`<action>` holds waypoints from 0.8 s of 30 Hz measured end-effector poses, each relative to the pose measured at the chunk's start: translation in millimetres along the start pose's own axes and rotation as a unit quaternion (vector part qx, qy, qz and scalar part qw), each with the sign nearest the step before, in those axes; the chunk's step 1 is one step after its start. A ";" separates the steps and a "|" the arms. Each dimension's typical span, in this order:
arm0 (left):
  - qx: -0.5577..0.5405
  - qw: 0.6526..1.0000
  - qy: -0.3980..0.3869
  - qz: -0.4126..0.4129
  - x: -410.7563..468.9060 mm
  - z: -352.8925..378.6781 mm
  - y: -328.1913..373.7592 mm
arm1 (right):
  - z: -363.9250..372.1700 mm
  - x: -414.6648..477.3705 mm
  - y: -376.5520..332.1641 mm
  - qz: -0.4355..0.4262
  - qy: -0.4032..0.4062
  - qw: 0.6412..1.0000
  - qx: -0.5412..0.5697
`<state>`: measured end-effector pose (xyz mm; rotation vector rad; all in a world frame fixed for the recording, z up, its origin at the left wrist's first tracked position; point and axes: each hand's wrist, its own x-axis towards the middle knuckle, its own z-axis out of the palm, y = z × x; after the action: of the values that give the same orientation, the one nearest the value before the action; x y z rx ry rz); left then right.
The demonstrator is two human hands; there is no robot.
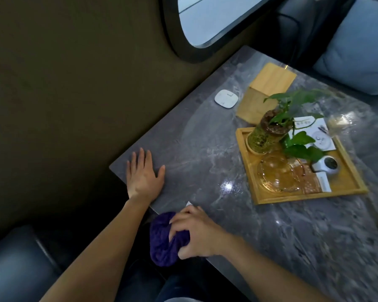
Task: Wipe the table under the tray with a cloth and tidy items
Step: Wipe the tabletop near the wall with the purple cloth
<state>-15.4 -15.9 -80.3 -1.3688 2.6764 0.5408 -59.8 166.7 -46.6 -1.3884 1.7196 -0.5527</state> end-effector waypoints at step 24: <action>0.036 0.960 -0.047 0.273 -47.3 50.1 139.8 | -48.4 -170.2 90.4 0.383 0.618 0.685 -0.049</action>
<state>-103.1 112.9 -78.2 -0.5527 2.9442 0.5219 -145.0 345.7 -32.9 -0.0020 3.1502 -0.9906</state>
